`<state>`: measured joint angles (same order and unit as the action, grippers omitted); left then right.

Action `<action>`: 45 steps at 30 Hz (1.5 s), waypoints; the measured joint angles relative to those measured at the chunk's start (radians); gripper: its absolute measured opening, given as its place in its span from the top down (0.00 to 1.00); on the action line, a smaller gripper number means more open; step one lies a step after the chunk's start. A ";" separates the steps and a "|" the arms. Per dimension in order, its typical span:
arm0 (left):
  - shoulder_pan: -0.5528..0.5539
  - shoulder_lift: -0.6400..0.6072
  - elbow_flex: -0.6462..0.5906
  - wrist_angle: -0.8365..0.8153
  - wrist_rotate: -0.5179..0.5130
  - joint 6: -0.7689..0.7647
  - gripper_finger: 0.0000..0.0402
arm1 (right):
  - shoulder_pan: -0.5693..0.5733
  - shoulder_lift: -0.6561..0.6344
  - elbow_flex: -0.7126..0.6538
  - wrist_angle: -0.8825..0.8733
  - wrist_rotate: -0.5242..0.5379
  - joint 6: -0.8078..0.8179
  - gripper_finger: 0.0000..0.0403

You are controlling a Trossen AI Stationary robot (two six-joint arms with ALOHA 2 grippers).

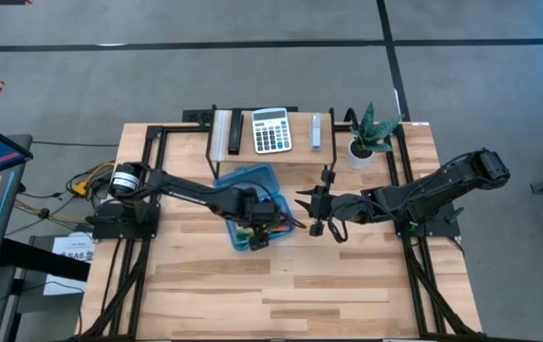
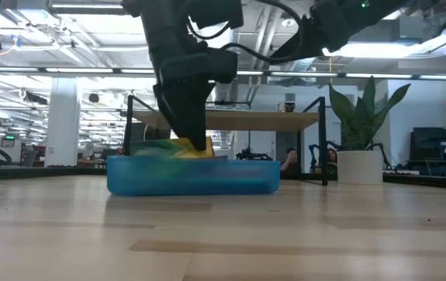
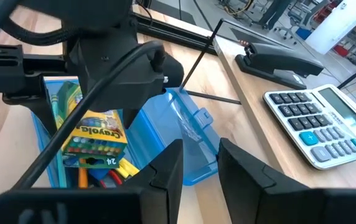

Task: Pack school essentials
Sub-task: Put the yellow crayon box into the supply box, then close the supply box

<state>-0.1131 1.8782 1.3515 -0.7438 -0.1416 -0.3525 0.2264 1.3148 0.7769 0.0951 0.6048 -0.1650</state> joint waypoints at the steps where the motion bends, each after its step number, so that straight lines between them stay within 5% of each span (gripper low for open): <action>1: 0.000 0.000 0.010 -0.011 -0.002 0.002 0.05 | 0.000 0.000 0.000 0.000 0.000 0.000 0.70; 8: -0.026 0.000 0.125 -0.129 -0.101 0.060 0.04 | 0.000 0.000 0.000 -0.005 0.000 0.000 0.70; 14: -0.102 -0.001 0.152 -0.137 -0.169 0.100 0.13 | 0.000 0.000 0.000 -0.027 0.000 0.000 0.70; 23: -0.156 -0.008 0.112 -0.184 -0.249 0.038 0.42 | 0.000 0.000 0.000 -0.031 0.000 0.011 0.70; 29: -0.165 -0.128 -0.003 -0.135 -0.303 -0.037 0.67 | 0.000 0.000 0.001 -0.031 0.000 0.015 0.70; 33: -0.178 -0.269 -0.146 -0.011 -0.328 -0.086 0.82 | 0.000 0.000 0.001 -0.031 0.000 0.015 0.70; 39: -0.209 -0.533 -0.449 0.411 -0.328 -0.081 0.98 | -0.007 0.000 0.001 -0.027 -0.001 0.019 0.70; 45: -0.235 -0.783 -0.731 0.814 -0.398 -0.045 0.99 | -0.053 0.000 0.001 -0.030 -0.006 0.072 0.70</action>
<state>-0.3486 1.0954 0.6209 0.0704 -0.5398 -0.3975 0.1737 1.3150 0.7776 0.0650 0.5987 -0.0931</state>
